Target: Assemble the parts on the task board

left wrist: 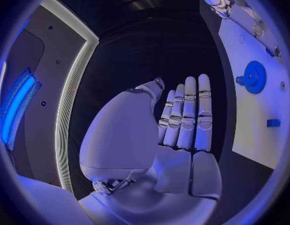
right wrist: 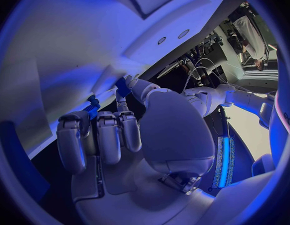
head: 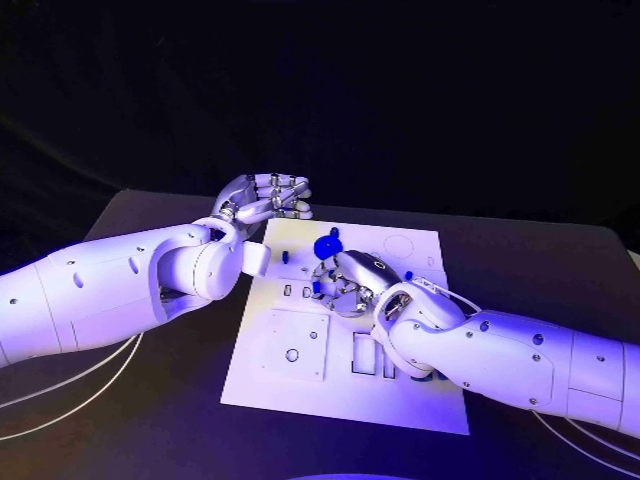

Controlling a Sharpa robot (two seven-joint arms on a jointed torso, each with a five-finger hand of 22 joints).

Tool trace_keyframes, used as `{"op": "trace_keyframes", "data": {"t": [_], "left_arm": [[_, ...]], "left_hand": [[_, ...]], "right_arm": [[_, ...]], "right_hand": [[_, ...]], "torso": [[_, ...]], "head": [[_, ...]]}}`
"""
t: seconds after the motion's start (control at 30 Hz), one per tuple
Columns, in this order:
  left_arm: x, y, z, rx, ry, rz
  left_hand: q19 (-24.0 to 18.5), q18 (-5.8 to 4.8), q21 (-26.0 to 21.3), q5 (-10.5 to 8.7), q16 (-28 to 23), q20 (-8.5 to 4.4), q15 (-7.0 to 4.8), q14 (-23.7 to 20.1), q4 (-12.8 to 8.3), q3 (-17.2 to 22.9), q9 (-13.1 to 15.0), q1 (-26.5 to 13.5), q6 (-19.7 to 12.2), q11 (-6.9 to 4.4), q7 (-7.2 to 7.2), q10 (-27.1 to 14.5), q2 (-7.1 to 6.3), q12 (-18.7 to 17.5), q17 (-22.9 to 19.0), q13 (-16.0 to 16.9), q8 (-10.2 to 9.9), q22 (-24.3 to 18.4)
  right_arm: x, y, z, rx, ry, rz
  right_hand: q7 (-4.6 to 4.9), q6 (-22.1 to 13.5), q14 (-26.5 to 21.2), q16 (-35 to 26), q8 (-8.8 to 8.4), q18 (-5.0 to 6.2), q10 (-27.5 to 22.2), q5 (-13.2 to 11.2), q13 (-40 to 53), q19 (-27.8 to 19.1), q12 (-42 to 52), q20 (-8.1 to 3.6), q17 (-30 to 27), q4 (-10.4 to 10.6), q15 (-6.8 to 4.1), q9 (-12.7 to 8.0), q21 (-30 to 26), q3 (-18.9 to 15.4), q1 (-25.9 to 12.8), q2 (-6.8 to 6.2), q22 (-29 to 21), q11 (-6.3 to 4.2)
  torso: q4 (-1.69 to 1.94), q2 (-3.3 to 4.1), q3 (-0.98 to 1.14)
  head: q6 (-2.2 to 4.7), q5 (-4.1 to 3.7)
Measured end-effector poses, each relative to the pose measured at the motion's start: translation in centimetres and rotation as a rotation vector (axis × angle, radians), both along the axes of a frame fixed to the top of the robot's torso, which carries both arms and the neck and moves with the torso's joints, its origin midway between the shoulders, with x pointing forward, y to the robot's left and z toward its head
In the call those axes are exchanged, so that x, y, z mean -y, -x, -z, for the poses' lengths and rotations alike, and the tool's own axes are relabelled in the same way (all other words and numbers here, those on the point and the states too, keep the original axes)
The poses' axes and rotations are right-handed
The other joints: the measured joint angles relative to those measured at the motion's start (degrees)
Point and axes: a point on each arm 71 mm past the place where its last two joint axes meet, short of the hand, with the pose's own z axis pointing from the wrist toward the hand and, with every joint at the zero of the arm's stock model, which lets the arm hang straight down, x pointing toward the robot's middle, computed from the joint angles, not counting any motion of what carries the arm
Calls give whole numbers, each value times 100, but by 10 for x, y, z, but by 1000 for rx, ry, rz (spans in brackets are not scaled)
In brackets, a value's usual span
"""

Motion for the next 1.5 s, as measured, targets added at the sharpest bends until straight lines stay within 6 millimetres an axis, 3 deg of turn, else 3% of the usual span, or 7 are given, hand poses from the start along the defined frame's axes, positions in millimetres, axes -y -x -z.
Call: {"op": "trace_keyframes", "data": {"t": [0.27, 1.1, 1.5], "left_arm": [[-1, 0, 0, 0, 0, -1], [-1, 0, 0, -1, -1, -2], [-1, 0, 0, -1, -1, -2]], "left_hand": [[0, -1, 0, 0, 0, 0, 0, 0, 0, 0, 0, 0, 0, 0, 0, 0, 0, 0, 0, 0, 0, 0], [0, 0, 0, 0, 0, 0, 0, 0, 0, 0, 0, 0, 0, 1, 0, 1, 0, 0, 4, 0, 0, 0], [0, 0, 0, 0, 0, 0, 0, 0, -17, 16, -7, 0, 0, 21, 0, 21, 0, -34, 21, 0, 0, 0]], "right_arm": [[2, -1, 0, -5, 11, -1], [1, 1, 0, 6, 28, -7], [1, 1, 1, 1, 37, -5]], "right_hand": [[-14, -5, 0, 0, 29, 0, 0, -1, -1, 0, -31, 0, -1, -15, 0, 119, 0, -16, -22, -23, 0, 0], [-44, 55, 0, 0, -3, 0, 0, -2, -2, 0, -147, 0, -2, 8, 0, 83, 0, -105, -67, -70, -1, 0], [60, -139, 0, 0, -129, 0, 15, 1, -2, 0, -240, 0, -3, 16, 0, 13, 0, -174, -140, -142, 3, 58]], "torso": [[4, 0, -3], [5, 2, -2], [3, 2, -2]], "head": [[-1, -7], [1, -7], [-1, -13]]}}
